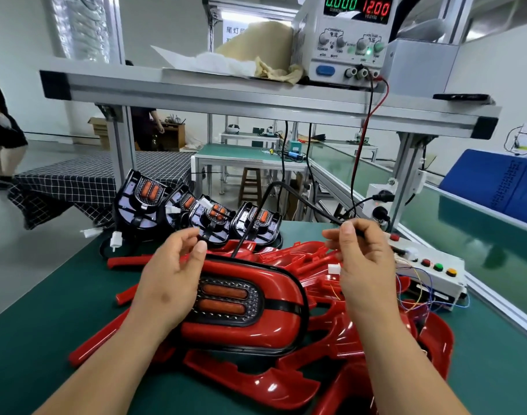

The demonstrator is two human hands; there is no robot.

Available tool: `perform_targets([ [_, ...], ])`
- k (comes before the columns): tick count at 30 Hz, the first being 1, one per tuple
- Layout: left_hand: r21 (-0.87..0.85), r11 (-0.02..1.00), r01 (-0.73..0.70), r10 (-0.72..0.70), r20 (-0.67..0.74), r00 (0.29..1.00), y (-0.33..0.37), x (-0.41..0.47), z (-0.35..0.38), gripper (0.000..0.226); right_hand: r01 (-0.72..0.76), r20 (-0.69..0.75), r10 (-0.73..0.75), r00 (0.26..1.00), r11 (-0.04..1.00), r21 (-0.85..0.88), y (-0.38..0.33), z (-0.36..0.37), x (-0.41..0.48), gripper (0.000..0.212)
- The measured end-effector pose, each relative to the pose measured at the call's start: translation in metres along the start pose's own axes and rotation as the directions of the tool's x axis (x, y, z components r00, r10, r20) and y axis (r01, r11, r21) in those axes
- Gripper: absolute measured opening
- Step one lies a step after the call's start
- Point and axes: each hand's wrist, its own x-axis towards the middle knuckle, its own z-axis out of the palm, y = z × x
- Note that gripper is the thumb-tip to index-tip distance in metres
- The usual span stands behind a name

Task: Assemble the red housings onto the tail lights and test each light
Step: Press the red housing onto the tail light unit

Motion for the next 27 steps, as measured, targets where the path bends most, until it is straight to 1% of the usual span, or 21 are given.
perform_targets([
  [2, 0.018, 0.982, -0.186, 0.187, -0.065, 0.980, 0.024, -0.003, -0.004, 0.027, 0.017, 0.034, -0.018, 0.999, 1.000, 0.013, -0.004, 0.002, -0.003, 0.021],
  [3, 0.012, 0.961, -0.276, 0.276, -0.066, 0.959, 0.039, -0.006, -0.003, 0.024, 0.044, 0.056, -0.044, 0.997, 0.999, 0.002, -0.006, 0.004, -0.006, 0.024],
  [5, 0.012, 0.899, -0.438, 0.439, -0.014, 0.899, 0.072, -0.009, 0.002, 0.023, 0.171, 0.134, -0.157, 0.979, 0.980, -0.104, -0.011, 0.010, -0.009, 0.028],
  [7, 0.000, 0.845, -0.535, 0.533, 0.092, 0.841, 0.105, -0.005, 0.014, 0.026, 0.336, 0.264, -0.269, 0.926, 0.906, -0.256, -0.014, 0.019, -0.011, 0.024],
  [9, 0.062, 0.850, -0.523, 0.490, 0.270, 0.829, 0.131, 0.004, 0.032, 0.034, 0.459, 0.419, -0.314, 0.852, 0.834, -0.308, -0.019, 0.032, -0.016, 0.018],
  [11, 0.251, 0.856, -0.452, 0.305, 0.461, 0.834, 0.147, 0.015, 0.052, 0.041, 0.569, 0.506, -0.372, 0.778, 0.759, -0.317, -0.021, 0.040, -0.022, 0.032],
  [12, 0.290, 0.861, -0.419, 0.236, 0.501, 0.832, 0.150, 0.019, 0.059, 0.037, 0.612, 0.526, -0.401, 0.750, 0.723, -0.321, -0.021, 0.041, -0.022, 0.032],
  [13, 0.269, 0.880, -0.391, 0.216, 0.506, 0.835, 0.151, 0.022, 0.064, 0.030, 0.620, 0.551, -0.395, 0.735, 0.721, -0.309, -0.020, 0.040, -0.021, 0.028],
  [15, 0.085, 0.954, -0.287, 0.221, 0.447, 0.867, 0.146, 0.028, 0.068, 0.031, 0.551, 0.643, -0.284, 0.711, 0.793, -0.260, -0.019, 0.032, -0.014, 0.015],
  [16, -0.002, 0.970, -0.243, 0.223, 0.407, 0.886, 0.142, 0.031, 0.067, 0.036, 0.501, 0.704, -0.219, 0.676, 0.837, -0.220, -0.020, 0.024, -0.010, 0.010],
  [17, -0.040, 0.970, -0.240, 0.238, 0.364, 0.901, 0.138, 0.035, 0.065, 0.040, 0.428, 0.747, -0.157, 0.646, 0.885, -0.185, -0.020, 0.014, -0.007, 0.011],
  [18, -0.032, 0.960, -0.278, 0.273, 0.325, 0.905, 0.134, 0.038, 0.063, 0.039, 0.320, 0.751, -0.109, 0.651, 0.937, -0.142, -0.020, 0.004, -0.002, 0.018],
  [19, -0.012, 0.944, -0.328, 0.317, 0.302, 0.899, 0.129, 0.040, 0.061, 0.036, 0.202, 0.709, -0.075, 0.701, 0.975, -0.096, -0.021, -0.006, 0.004, 0.022],
  [20, 0.001, 0.931, -0.366, 0.348, 0.307, 0.886, 0.124, 0.042, 0.060, 0.034, 0.121, 0.635, -0.032, 0.771, 0.988, -0.097, -0.019, -0.015, 0.013, 0.022],
  [21, 0.020, 0.922, -0.386, 0.357, 0.338, 0.871, 0.121, 0.043, 0.059, 0.036, 0.094, 0.548, 0.022, 0.836, 0.979, -0.183, -0.013, -0.023, 0.024, 0.019],
  [22, 0.060, 0.913, -0.403, 0.350, 0.389, 0.852, 0.118, 0.043, 0.059, 0.041, 0.127, 0.475, 0.084, 0.876, 0.910, -0.395, -0.008, -0.029, 0.038, 0.016],
  [23, 0.118, 0.895, -0.429, 0.338, 0.448, 0.828, 0.115, 0.045, 0.059, 0.047, 0.190, 0.433, 0.159, 0.887, 0.731, -0.656, -0.001, -0.033, 0.050, 0.017],
  [24, 0.183, 0.862, -0.472, 0.329, 0.506, 0.797, 0.113, 0.046, 0.059, 0.054, 0.250, 0.406, 0.243, 0.881, 0.490, -0.835, 0.005, -0.035, 0.058, 0.022],
  [25, 0.241, 0.817, -0.524, 0.328, 0.553, 0.766, 0.112, 0.047, 0.060, 0.060, 0.289, 0.381, 0.336, 0.862, 0.292, -0.912, 0.012, -0.036, 0.062, 0.026],
  [26, 0.281, 0.772, -0.570, 0.336, 0.581, 0.741, 0.112, 0.049, 0.060, 0.062, 0.318, 0.365, 0.426, 0.828, 0.178, -0.931, 0.020, -0.035, 0.064, 0.029],
  [27, 0.292, 0.741, -0.604, 0.358, 0.590, 0.724, 0.111, 0.051, 0.061, 0.060, 0.338, 0.362, 0.486, 0.795, 0.141, -0.931, 0.027, -0.034, 0.064, 0.031],
])
